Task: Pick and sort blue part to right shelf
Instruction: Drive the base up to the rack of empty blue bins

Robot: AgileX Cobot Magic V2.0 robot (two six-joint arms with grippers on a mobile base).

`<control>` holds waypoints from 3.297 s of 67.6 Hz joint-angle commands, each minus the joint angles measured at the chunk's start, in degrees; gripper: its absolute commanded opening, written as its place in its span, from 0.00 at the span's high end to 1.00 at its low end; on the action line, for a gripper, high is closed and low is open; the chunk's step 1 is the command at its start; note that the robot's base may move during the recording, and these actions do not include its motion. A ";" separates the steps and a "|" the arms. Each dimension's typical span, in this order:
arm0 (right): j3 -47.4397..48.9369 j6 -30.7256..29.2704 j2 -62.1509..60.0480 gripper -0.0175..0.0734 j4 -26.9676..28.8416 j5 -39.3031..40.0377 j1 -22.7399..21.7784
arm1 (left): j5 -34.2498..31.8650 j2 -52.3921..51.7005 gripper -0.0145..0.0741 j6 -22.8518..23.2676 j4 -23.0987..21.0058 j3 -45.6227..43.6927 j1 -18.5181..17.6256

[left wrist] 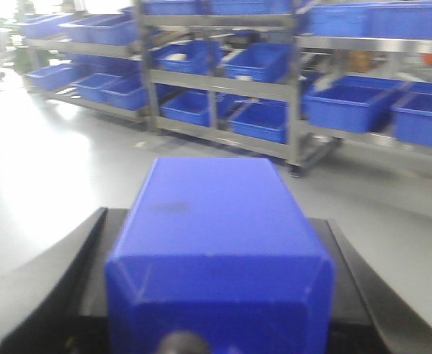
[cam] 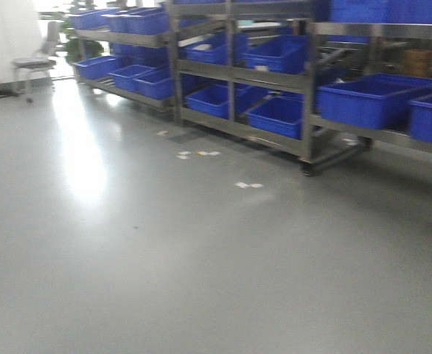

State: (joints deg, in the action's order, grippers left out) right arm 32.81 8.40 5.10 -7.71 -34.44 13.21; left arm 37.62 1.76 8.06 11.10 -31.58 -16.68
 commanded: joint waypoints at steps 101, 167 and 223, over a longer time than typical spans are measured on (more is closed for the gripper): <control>1.35 -0.11 0.95 0.52 -0.90 5.63 -0.25 | -5.15 0.94 0.58 -0.20 0.22 -1.61 -0.12; 1.35 -0.11 0.95 0.52 -0.90 5.63 -0.25 | -5.15 0.94 0.58 -0.20 0.22 -1.61 -0.12; 1.35 -0.11 0.95 0.52 -0.90 5.65 -0.25 | -5.37 0.94 0.58 -0.20 0.22 0.46 -0.12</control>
State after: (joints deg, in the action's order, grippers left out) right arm 32.81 8.40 5.10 -7.71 -34.44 13.21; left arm 37.76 1.67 8.06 11.10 -30.45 -16.68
